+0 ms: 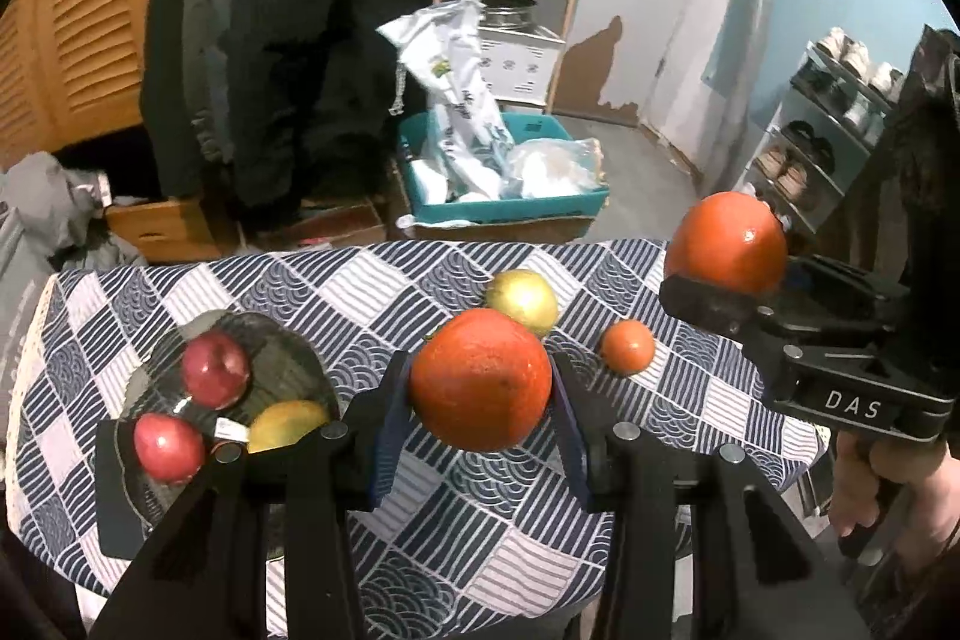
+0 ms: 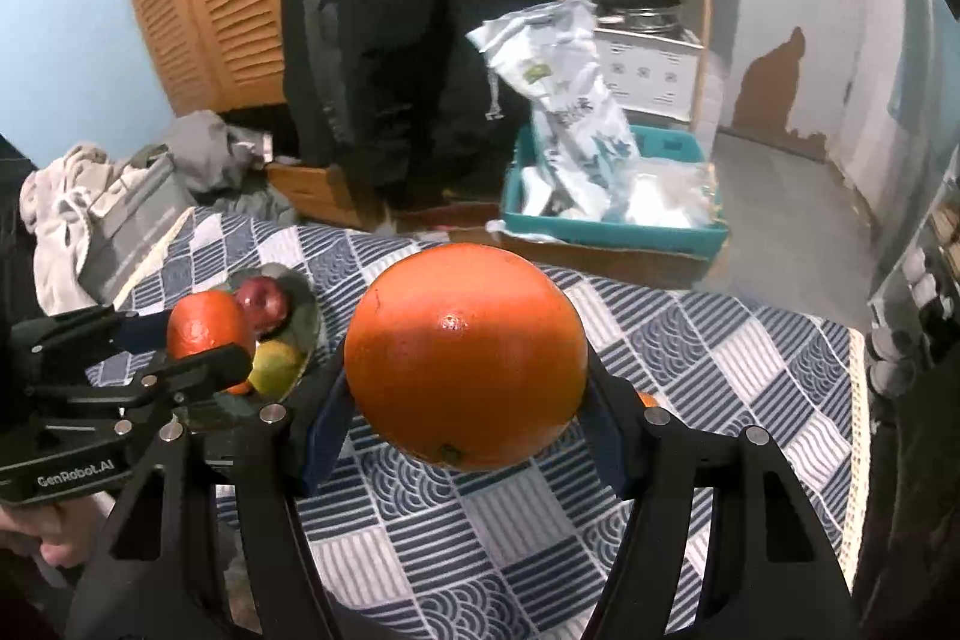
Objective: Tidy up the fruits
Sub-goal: 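Lift and carry the orange with the right tool while the left carries the tangerine to the bowl, then lower the orange into the bowl and open the right tool while the left releases the tangerine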
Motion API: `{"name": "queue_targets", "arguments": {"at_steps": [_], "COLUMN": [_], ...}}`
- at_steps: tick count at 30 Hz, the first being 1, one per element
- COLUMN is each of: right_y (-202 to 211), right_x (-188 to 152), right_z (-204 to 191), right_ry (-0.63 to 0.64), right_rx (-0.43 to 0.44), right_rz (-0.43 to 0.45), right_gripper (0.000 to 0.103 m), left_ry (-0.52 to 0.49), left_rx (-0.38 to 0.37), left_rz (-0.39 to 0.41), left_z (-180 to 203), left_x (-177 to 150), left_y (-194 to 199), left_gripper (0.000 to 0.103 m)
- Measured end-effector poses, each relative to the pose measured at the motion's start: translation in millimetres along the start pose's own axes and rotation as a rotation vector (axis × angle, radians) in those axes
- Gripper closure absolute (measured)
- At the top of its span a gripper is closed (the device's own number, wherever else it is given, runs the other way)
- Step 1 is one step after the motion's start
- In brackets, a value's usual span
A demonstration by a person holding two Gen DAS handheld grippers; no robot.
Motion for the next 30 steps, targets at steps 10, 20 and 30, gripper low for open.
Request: {"name": "queue_targets", "arguments": {"at_steps": [10, 20, 30], "right_y": [-26, -60, -90], "right_x": [8, 3, -13], "right_z": [-41, -89, -138], "right_ry": [0.015, 0.048, 0.081], "right_rx": [0.059, 0.128, 0.201], "right_rz": [-0.025, -0.075, -0.136], "right_gripper": [0.036, 0.036, 0.036], "left_ry": [0.061, 0.128, 0.173], "left_rx": [0.068, 0.149, 0.242], "left_rz": [0.006, -0.018, -0.062], "left_z": [-50, -104, -157], "left_x": [-4, -20, -43], "left_y": [7, 13, 17], "left_gripper": [0.058, 0.058, 0.058]}}
Point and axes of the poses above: each gripper's, at about its wrist camera, not at the fingertips, and y roughly against the way its jaws point, z to its right, x to its top, the point moved 5 cm from there along -y, roughly the way its jaws point, and after that the axes turned 14 degrees about z, right-handed, at the moved point
